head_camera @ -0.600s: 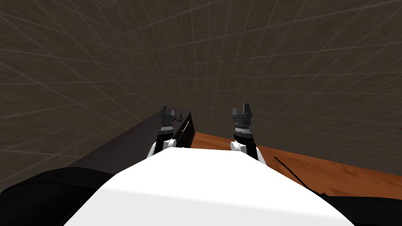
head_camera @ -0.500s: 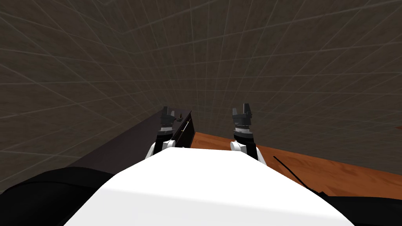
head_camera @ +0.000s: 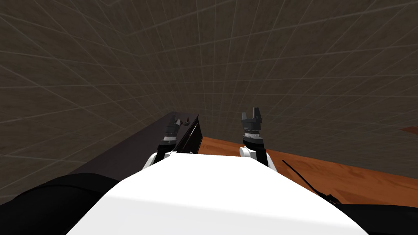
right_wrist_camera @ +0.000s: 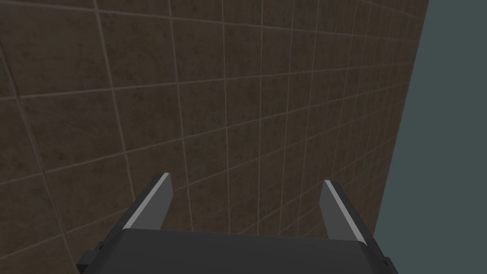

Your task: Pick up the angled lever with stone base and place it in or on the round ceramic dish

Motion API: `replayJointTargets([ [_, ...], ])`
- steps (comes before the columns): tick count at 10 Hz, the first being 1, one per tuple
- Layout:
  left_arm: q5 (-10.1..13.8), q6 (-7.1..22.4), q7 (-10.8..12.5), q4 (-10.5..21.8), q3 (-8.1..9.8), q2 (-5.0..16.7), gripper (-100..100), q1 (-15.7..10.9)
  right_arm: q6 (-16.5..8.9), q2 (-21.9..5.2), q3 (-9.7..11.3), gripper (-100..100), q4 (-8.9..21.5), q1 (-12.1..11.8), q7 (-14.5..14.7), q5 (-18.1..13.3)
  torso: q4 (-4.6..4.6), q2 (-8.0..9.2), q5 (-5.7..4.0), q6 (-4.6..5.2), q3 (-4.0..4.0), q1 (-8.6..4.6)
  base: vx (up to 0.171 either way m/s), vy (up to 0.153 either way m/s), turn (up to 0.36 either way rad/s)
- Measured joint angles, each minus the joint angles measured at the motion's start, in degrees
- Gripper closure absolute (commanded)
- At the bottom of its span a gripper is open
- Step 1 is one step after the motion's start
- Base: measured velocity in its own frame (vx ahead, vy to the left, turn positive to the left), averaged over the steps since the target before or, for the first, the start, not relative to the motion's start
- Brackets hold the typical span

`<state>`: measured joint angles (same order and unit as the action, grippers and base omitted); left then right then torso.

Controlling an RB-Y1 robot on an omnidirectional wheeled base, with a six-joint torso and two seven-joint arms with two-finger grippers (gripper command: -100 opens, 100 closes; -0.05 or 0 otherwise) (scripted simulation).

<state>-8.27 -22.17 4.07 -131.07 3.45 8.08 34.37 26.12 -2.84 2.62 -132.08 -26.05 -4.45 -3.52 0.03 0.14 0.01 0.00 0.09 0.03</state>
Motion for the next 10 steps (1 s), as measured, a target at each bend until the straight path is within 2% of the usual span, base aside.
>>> replayJointTargets([
  [2, -1.9, 0.4, -0.8, 0.2, 0.28, 1.6, -100, 2.9, 0.0, 0.0, 0.0, 0, 0.0, 0.0, 0.0, 0.0, 0.00, -0.01, -0.01, 0.00, -0.01, -0.07, -0.024, -0.017, -0.007],
  [8, -5.6, 1.1, -3.3, 1.0, 5.31, 9.4, -100, 13.6, 0.0, 0.0, 0.0, 0, 0.0, 0.0, 0.0, 0.0, -0.04, -0.19, -0.01, 0.00, -0.11, -0.05, 0.004, -0.012, -0.002],
  [10, -6.4, 1.8, -4.0, 0.8, 6.26, 11.0, -100, 16.1, 0.0, 0.0, 0.0, 0, 0.0, 0.0, 0.0, 0.0, -0.04, -0.19, -0.01, 0.01, -0.11, -0.03, 0.018, 0.000, -0.005],
])
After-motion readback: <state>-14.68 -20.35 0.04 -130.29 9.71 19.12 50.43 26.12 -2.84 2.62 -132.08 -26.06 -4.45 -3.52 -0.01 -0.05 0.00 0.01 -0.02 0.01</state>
